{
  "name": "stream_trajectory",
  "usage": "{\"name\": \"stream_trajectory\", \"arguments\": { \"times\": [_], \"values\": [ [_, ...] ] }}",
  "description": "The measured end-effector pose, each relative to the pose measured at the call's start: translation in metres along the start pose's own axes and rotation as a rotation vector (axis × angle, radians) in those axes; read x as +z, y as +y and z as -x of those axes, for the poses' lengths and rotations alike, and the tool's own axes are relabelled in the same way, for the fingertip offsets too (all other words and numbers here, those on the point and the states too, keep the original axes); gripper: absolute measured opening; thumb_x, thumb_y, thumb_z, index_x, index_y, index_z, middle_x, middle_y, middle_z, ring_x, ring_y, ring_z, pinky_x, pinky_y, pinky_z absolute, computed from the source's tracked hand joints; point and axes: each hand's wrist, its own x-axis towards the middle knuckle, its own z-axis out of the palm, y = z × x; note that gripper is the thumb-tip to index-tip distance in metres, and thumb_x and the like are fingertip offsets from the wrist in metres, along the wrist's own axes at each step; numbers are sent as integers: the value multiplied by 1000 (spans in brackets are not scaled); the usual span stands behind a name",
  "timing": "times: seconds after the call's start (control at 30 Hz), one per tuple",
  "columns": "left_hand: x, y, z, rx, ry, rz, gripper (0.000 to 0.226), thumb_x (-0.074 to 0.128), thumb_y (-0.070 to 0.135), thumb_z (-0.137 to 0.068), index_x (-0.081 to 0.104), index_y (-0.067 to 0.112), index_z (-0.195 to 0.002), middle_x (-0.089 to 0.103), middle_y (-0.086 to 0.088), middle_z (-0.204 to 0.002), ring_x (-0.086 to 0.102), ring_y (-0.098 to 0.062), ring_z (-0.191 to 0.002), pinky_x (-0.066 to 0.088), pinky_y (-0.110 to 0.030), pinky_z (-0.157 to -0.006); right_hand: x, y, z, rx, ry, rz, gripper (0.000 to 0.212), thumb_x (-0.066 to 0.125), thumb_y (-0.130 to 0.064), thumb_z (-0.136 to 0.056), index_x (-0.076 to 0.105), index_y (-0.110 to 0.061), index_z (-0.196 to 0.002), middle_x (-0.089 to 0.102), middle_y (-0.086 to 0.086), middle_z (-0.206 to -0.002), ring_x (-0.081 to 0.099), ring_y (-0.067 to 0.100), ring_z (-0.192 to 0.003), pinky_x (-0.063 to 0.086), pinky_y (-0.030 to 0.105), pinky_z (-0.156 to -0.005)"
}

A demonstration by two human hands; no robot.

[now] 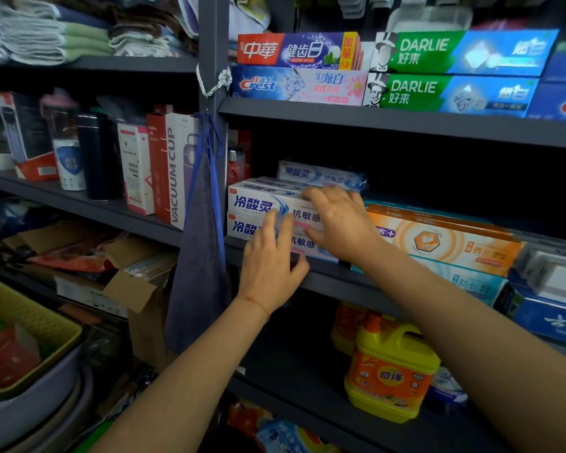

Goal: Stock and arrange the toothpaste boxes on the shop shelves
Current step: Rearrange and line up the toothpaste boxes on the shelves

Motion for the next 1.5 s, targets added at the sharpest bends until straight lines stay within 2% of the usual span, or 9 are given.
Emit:
{"name": "stream_trajectory", "arguments": {
  "times": [0.2,0.33,0.43,0.53,1.0,1.23,1.3,1.4,1.5],
  "values": [
    [-27,-7,-56,141,-104,-99,88,59,41,-88,12,13,-158,10,-10,-165,5,-29,-152,9,-48,-123,-17,19,-27,112,-246,18,114,73,-65,-72,18,-9,-154,28,16,-156,27,33,-143,24,46,-117],
    [-26,-8,-80,178,-191,-55,80,59,20,-87,19,12,-156,18,-9,-163,4,-26,-152,-3,-39,-124,-15,22,-38,168,-386,9,110,72,-70,-70,28,-9,-150,38,15,-152,37,32,-138,34,44,-113],
    [-23,-10,-85,200,-231,-71,77,61,19,-84,27,11,-153,30,-9,-158,19,-26,-148,2,-36,-123,-10,22,-39,150,-396,-11,84,73,-66,-72,49,-15,-133,57,9,-133,55,28,-118,46,39,-98],
    [-22,-11,-84,199,-210,-85,72,61,23,-83,36,11,-149,42,-8,-150,34,-26,-139,12,-34,-119,-5,21,-39,130,-387,15,72,73,-65,-73,55,-17,-123,62,5,-124,60,25,-108,51,37,-89],
    [-17,-11,-84,204,-138,-85,66,57,31,-75,52,9,-137,59,-10,-133,51,-29,-125,30,-38,-110,-5,23,-41,87,-348,39,73,73,-65,-72,56,-18,-125,63,5,-118,60,24,-105,53,39,-89],
    [-18,-13,-82,221,-118,-59,84,39,57,-68,54,9,-135,60,-9,-130,52,-29,-123,29,-38,-108,-28,37,-58,200,-668,-204,109,72,-78,-61,37,-19,-145,49,1,-143,50,22,-125,42,34,-105],
    [-19,-14,-83,209,-137,-43,80,52,55,-69,53,11,-136,58,-7,-132,50,-27,-125,26,-36,-110,-27,36,-63,238,-649,-302,92,55,-81,-73,45,-21,-142,49,1,-144,51,21,-126,41,33,-102],
    [-18,-15,-84,224,-155,-84,89,71,66,-68,49,15,-137,56,-4,-135,47,-24,-126,23,-36,-113,-22,33,-69,306,-563,-423,51,36,-62,-88,63,-26,-112,62,5,-128,58,20,-107,44,33,-87],
    [-17,-14,-84,221,-145,-104,97,70,78,-63,49,16,-135,57,-3,-133,49,-24,-124,25,-37,-113,-15,30,-67,305,-574,-433,50,28,-57,-94,58,-28,-122,56,6,-137,54,23,-115,40,34,-88]
  ]
}}
